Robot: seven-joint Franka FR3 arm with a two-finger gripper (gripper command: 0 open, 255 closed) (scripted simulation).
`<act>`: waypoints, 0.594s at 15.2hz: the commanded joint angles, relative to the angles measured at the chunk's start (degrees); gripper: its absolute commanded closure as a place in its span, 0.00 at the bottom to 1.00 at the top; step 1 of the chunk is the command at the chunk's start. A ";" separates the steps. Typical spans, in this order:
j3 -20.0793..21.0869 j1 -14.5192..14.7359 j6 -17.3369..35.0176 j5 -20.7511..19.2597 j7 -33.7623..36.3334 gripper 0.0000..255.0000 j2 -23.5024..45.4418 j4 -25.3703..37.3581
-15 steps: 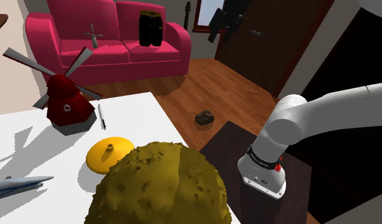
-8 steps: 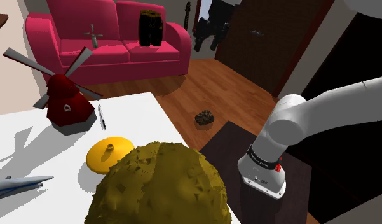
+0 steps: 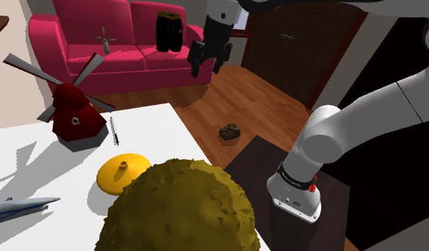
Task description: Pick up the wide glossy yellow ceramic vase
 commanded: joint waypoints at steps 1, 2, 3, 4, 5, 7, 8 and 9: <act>2.43 0.51 1.47 0.45 2.53 0.00 2.44 0.36; 3.59 0.66 2.23 0.54 3.71 0.00 3.94 0.78; 4.74 0.78 2.98 0.56 4.90 0.00 5.49 1.25; 5.89 0.90 3.72 0.52 6.12 0.00 7.10 1.79; 7.03 0.99 4.44 0.41 7.36 0.00 8.76 2.39; 9.30 1.14 5.81 -0.06 9.93 0.00 12.25 3.78; 10.43 1.20 6.46 -0.41 11.26 0.00 14.07 4.56; 11.54 1.24 7.08 -0.86 12.63 0.00 15.95 5.41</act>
